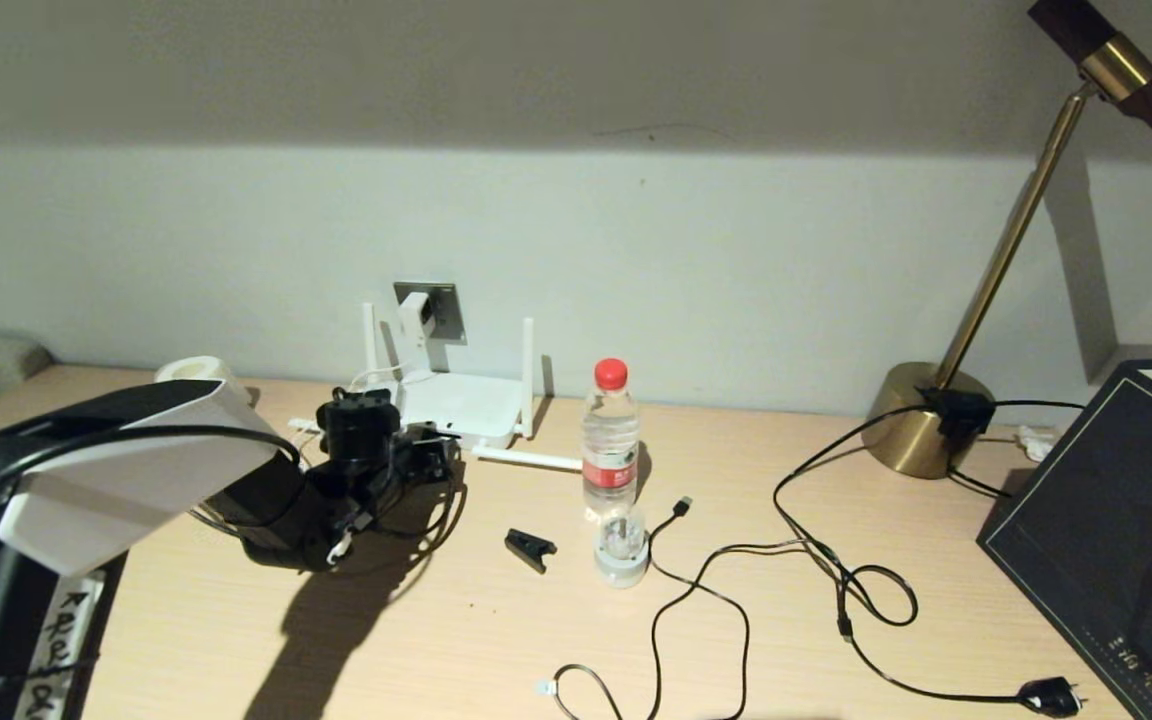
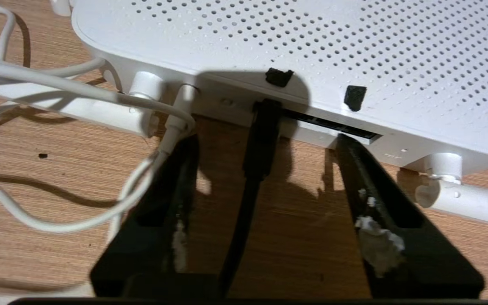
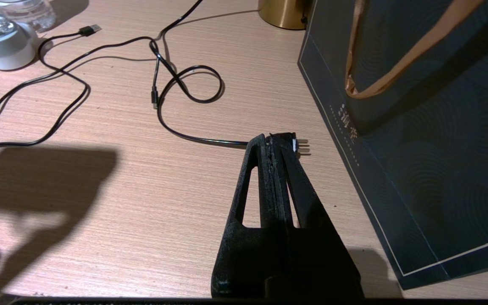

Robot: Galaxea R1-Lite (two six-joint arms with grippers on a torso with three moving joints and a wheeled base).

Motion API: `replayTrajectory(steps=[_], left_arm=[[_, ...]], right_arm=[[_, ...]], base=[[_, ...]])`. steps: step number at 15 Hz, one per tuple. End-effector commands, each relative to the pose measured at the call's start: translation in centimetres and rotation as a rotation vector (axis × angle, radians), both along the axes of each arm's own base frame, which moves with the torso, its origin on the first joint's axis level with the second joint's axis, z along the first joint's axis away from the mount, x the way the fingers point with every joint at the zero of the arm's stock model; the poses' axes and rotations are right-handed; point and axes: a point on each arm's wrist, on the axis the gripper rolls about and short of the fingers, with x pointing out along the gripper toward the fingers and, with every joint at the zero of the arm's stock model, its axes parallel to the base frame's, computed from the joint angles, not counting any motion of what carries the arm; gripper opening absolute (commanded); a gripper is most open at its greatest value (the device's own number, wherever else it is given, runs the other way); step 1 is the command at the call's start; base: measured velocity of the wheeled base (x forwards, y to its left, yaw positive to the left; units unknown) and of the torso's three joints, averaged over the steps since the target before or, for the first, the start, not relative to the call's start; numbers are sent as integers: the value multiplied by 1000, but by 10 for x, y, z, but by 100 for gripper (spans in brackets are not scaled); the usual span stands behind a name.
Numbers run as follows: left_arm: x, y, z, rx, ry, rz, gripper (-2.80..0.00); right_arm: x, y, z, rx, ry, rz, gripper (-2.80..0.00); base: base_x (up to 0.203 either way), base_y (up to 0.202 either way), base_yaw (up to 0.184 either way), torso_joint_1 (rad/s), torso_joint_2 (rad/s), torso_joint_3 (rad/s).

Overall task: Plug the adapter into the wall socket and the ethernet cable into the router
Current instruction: Plug cable into router interface

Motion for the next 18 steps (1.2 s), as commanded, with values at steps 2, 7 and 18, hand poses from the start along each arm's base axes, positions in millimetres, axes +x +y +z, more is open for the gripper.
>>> replayTrajectory(steps=[2,7,18], left_arm=[[-7,0,4,0,-7,-2,0],[-33,-7,18,3,-18,-34,0],[-119,-16,77,-23,-167,-87,-280]], right_arm=[[0,0,0,-1,3,0,-280],[0,0,0,-1,3,0,-280],[0,0,0,-1,3,0,-280]], base=[[0,0,0,0,0,0],[0,0,0,0,0,0],[0,0,0,0,0,0]])
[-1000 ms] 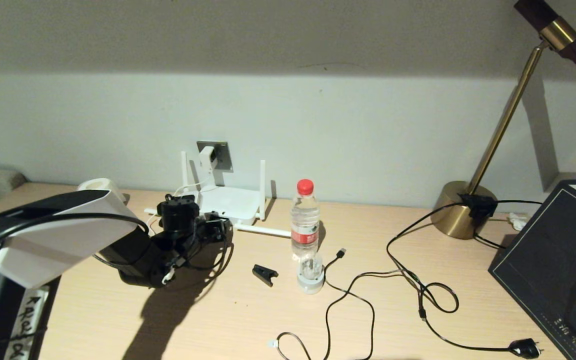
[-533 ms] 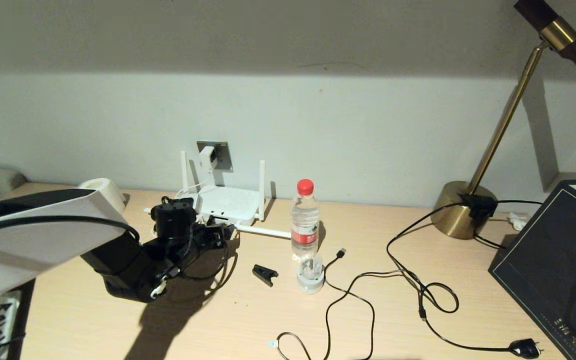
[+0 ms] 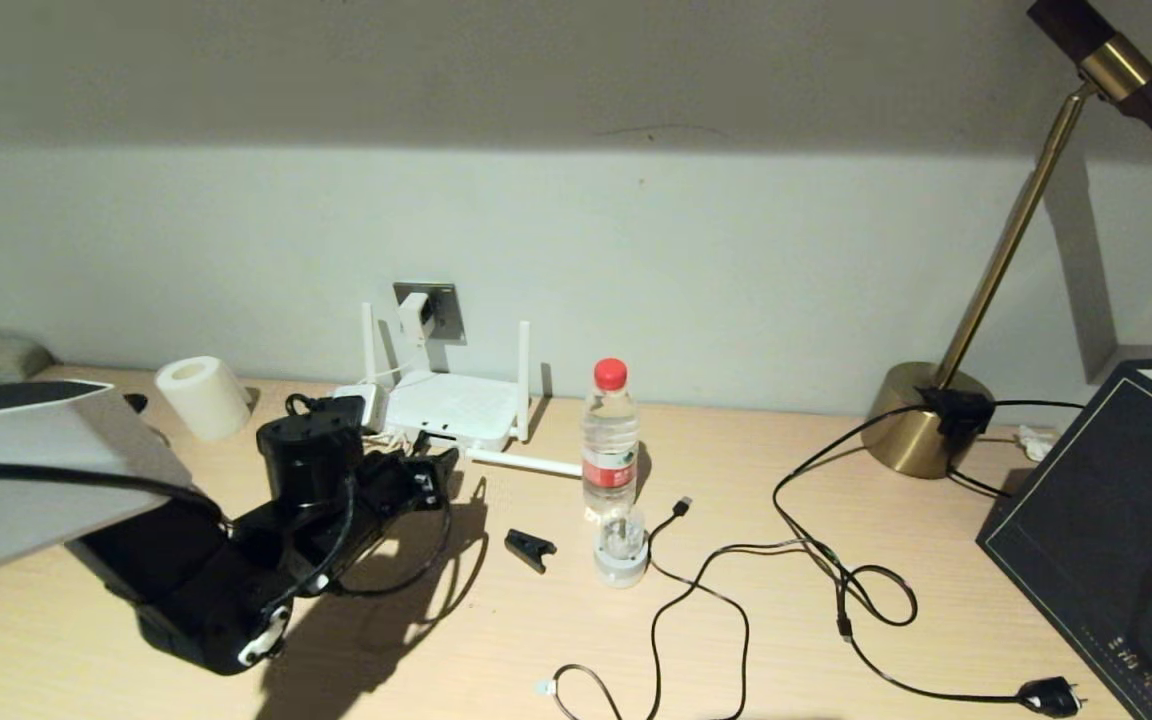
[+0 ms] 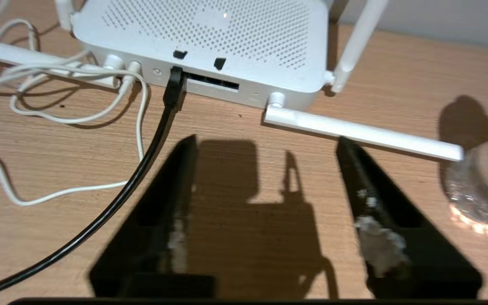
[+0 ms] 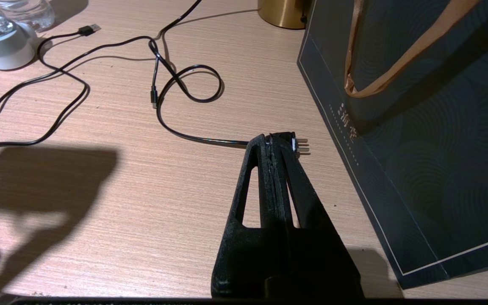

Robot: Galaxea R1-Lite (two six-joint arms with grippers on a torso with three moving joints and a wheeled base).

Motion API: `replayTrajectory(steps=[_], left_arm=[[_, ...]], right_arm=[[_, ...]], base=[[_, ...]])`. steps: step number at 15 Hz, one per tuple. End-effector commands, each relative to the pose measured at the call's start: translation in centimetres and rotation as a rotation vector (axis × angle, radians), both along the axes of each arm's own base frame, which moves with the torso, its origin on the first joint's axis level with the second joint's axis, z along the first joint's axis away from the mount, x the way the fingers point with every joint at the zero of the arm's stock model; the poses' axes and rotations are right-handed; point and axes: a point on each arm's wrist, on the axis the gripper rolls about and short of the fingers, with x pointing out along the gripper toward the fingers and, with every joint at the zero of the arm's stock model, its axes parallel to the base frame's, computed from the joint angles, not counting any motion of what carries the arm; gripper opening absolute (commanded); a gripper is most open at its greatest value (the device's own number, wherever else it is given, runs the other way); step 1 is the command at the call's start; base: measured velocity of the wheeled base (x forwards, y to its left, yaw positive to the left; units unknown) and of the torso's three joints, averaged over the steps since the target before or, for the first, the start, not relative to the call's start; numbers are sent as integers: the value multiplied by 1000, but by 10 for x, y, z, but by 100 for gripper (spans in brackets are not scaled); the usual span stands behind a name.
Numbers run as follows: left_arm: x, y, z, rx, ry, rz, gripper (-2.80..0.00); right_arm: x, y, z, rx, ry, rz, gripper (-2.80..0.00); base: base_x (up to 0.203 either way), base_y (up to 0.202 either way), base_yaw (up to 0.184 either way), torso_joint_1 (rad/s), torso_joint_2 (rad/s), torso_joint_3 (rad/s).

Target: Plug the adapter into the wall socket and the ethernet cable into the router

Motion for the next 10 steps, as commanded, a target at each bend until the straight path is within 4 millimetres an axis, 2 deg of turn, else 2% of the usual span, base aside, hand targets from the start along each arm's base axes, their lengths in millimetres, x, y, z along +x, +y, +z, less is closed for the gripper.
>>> replayTrajectory(steps=[1,4,6,7,8,10], left_arm=[[-27,8,44,-25,-110,0,-280],[-75,24,104,-34,-251,0,-280],[-123,39,138,-50,-329,7,-280],[-152,48,143,-50,-339,8,-280],[-178,56,137,-40,-313,4,-280],[-224,69,83,21,-124,-35,-280]], right_arm=[[0,0,0,-1,2,0,-280],[0,0,0,-1,2,0,-280],[0,0,0,-1,2,0,-280],[0,0,0,-1,2,0,-280],[0,0,0,-1,2,0,-280],[0,0,0,-1,2,0,-280]], base=[[0,0,0,0,0,0],[0,0,0,0,0,0],[0,0,0,0,0,0],[0,0,0,0,0,0],[0,0,0,0,0,0],[0,0,0,0,0,0]])
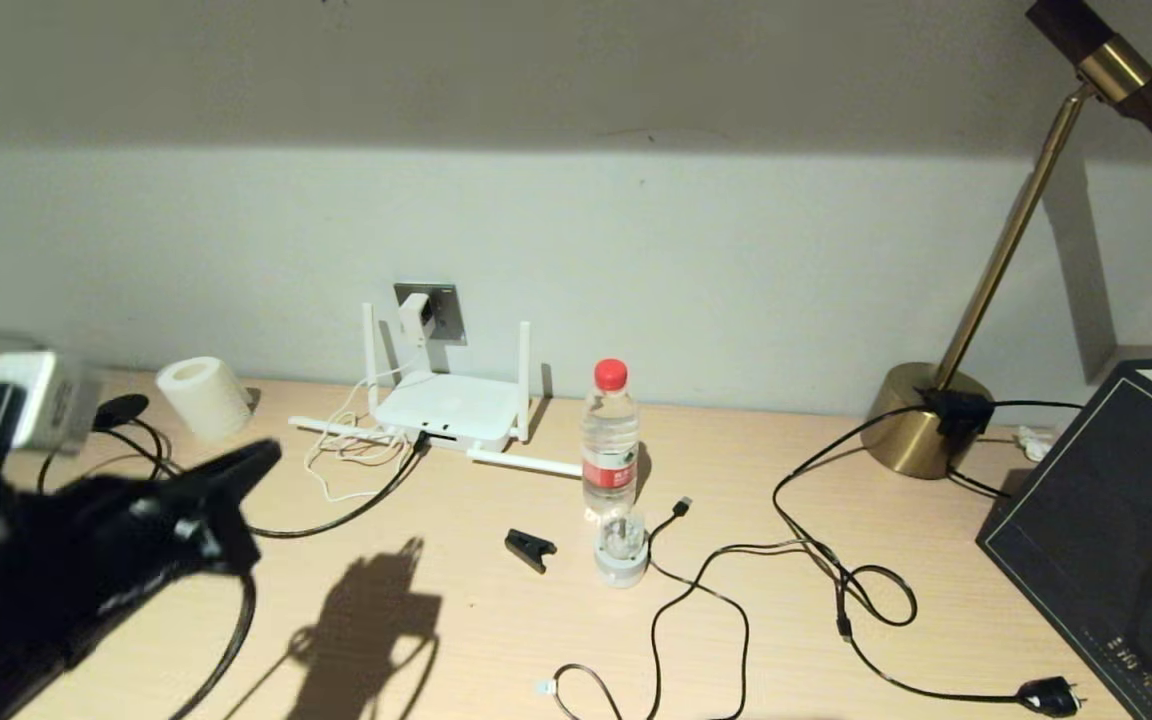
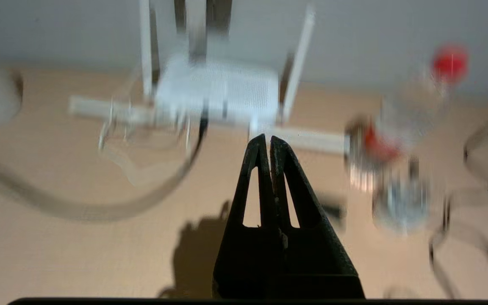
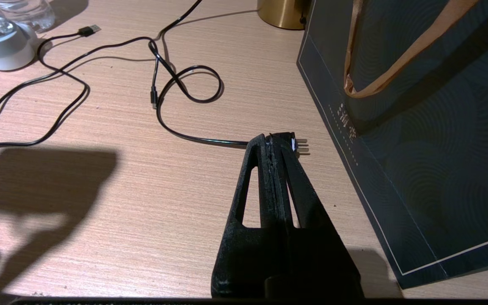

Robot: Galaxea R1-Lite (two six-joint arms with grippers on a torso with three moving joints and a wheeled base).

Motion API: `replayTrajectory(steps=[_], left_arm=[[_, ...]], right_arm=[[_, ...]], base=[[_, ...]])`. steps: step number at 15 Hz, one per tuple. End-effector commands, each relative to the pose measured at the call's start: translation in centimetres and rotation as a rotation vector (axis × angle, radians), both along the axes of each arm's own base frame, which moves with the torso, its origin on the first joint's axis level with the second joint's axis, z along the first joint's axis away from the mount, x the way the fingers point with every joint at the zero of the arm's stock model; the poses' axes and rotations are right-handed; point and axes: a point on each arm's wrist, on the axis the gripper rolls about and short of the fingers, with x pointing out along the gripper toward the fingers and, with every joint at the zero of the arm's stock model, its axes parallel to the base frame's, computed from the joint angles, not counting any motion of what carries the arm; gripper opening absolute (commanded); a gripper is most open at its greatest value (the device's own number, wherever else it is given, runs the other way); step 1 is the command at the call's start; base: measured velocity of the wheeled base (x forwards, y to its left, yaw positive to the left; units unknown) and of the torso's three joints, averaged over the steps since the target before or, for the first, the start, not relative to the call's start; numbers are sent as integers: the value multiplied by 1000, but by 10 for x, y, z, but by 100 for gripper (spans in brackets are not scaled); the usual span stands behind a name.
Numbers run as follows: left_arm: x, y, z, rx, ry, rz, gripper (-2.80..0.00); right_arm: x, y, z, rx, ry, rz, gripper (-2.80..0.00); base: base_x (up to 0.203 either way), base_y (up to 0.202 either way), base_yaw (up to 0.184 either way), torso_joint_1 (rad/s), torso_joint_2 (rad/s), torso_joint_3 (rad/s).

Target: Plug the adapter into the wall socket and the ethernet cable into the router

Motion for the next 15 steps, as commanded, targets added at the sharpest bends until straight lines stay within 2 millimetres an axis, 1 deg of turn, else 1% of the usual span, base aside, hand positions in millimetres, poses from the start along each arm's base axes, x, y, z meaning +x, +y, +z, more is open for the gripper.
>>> replayTrajectory(steps=[1,2,3,5,6,9,13,15], left_arm=[[-68,21,-43,27,96,-47,-280],[-83,25,-64,48,181,-79,-280],[-95,28,-79,70,270,-107,-280],[-111,34,-94,147,395,-129,-280],[-118,36,-98,196,423,-132,-280],[-135,44,-95,256,394,-68,-280],[-139,50,-93,229,402,165,-280],[-145,51,-92,218,358,255,-280]], right_arm=[[0,0,0,-1,2,1,-280],[0,0,0,-1,2,1,-280],[0,0,0,-1,2,1,-280],[0,0,0,-1,2,1,-280],[0,0,0,-1,2,1,-280],[0,0,0,-1,2,0,-280],[0,0,0,-1,2,1,-280],[0,0,0,-1,2,0,-280]], base=[[0,0,0,0,0,0],[0,0,0,0,0,0],[0,0,0,0,0,0],[0,0,0,0,0,0],[0,0,0,0,0,0],[0,0,0,0,0,0],[0,0,0,0,0,0],[0,0,0,0,0,0]])
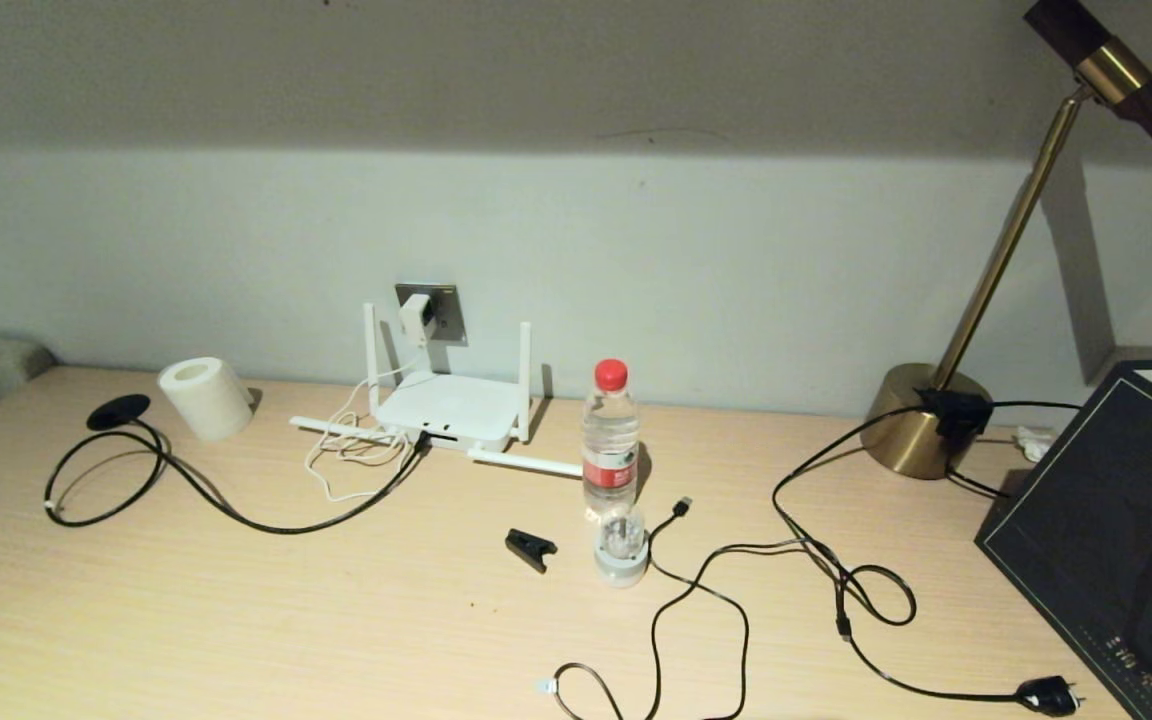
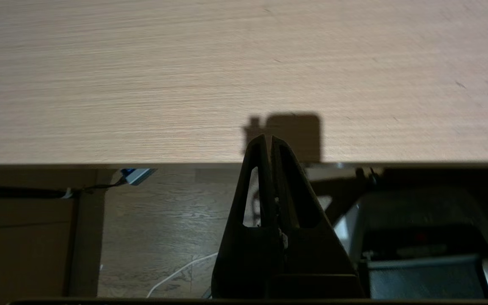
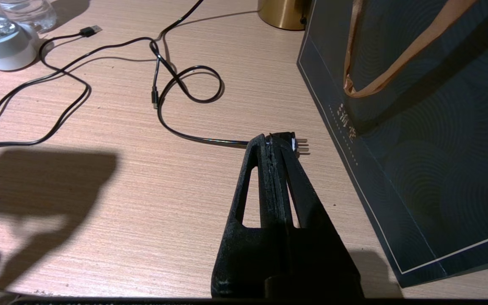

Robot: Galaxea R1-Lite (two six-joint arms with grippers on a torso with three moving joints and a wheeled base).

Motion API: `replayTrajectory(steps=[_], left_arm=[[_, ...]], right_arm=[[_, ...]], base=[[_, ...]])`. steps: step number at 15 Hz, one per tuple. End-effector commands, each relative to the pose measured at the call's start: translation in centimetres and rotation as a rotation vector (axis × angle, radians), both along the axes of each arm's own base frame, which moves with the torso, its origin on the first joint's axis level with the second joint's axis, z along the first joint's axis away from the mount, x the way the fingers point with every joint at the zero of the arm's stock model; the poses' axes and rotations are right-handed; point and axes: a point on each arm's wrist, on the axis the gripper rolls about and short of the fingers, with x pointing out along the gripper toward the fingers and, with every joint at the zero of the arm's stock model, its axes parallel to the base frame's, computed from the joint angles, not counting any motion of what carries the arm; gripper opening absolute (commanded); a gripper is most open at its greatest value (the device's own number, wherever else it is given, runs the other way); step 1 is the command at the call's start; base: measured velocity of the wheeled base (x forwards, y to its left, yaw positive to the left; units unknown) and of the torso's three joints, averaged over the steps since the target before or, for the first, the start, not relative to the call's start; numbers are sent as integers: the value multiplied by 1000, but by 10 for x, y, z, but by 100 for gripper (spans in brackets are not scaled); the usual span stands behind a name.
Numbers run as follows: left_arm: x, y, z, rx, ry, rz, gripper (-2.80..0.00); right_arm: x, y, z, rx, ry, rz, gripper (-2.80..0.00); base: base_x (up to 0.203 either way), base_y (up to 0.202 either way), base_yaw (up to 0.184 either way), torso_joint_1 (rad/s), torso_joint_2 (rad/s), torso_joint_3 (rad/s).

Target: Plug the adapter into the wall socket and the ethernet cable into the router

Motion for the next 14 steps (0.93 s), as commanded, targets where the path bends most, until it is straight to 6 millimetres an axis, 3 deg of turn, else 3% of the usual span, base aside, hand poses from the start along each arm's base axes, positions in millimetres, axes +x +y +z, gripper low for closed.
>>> replayTrajectory(steps=[1,8,11,14], left_arm=[[-10,1,1,9,-106,64,-280],[-43,-4,-11,-32,-467,-162,-280],[-42,-2,-12,-177,-476,-50,-280],[-42,-2,-12,-195,-478,-35,-280]], right_arm=[[0,0,0,-1,3,1,-280],[0,0,0,4,3,-1,-280],[0,0,0,5,3,-1,-280],[0,0,0,4,3,1,-280]], base=[[0,0,0,0,0,0],[0,0,0,0,0,0],[0,0,0,0,0,0],[0,0,0,0,0,0]])
